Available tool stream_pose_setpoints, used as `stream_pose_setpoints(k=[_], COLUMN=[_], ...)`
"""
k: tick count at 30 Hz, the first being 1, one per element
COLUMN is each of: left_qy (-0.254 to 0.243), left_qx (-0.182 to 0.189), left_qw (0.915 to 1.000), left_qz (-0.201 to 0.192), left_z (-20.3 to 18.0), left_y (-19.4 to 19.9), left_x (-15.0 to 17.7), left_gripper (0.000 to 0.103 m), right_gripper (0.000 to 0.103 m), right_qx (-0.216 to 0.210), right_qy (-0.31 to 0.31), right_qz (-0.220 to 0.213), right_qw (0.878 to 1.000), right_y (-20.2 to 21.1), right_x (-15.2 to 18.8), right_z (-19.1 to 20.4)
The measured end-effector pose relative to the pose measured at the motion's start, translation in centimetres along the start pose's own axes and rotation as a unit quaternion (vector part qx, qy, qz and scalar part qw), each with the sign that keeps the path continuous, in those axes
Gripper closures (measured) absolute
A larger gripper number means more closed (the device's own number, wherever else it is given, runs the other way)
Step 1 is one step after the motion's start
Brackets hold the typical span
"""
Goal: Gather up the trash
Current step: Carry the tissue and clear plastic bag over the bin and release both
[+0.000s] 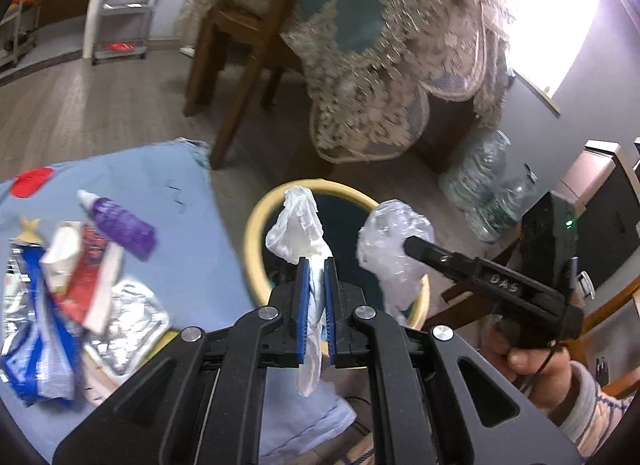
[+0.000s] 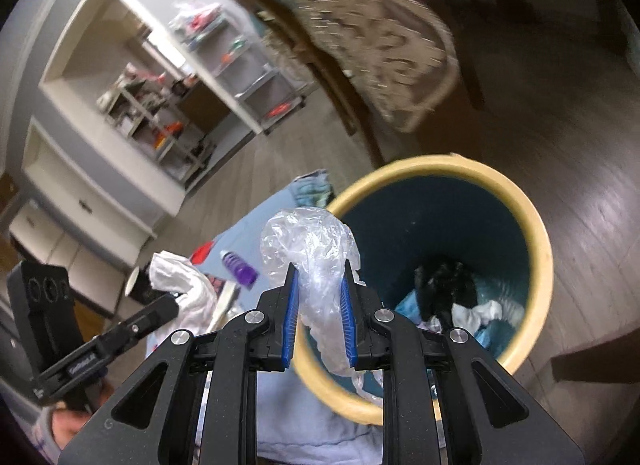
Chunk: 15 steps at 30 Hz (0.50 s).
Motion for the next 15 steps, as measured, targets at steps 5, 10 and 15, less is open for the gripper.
stream_pose_setpoints(k=[5, 10, 15], left_qy=[0.000, 0.000, 0.012], left_qx=[0.021, 0.028, 0.024], left_qw=[0.9993, 0.9978, 0.9967], left_qz=[0.031, 0.060, 0.077], left_z=[-1.7, -2.7, -2.5], left_y=[-3.4, -6.3, -8.0], left_x=[1.3, 2.8, 3.7], left_gripper=[0.097, 0.097, 0.097], right_gripper=[0.082, 0.079, 0.066], right_qx=[0.007, 0.028, 0.043], right_qy=[-0.047, -0.067, -0.075], right_qz=[-0.003, 0.004, 0.007], right_qw=[0.999, 0.997, 0.996], right_y=[-0.6, -1.3, -1.4], right_x=[0.1, 0.6, 0.9], right_z=[-3.0, -5.0, -5.9])
Point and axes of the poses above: each gripper's, at about its wrist camera, not at the fingertips, and y roughly against the way its jaws point, z to its left, x to its underside, the point moved 10 cm from there along -y, roughly the way its jaws point, and after that the axes turned 8 degrees about -z, right-handed, at the moved point
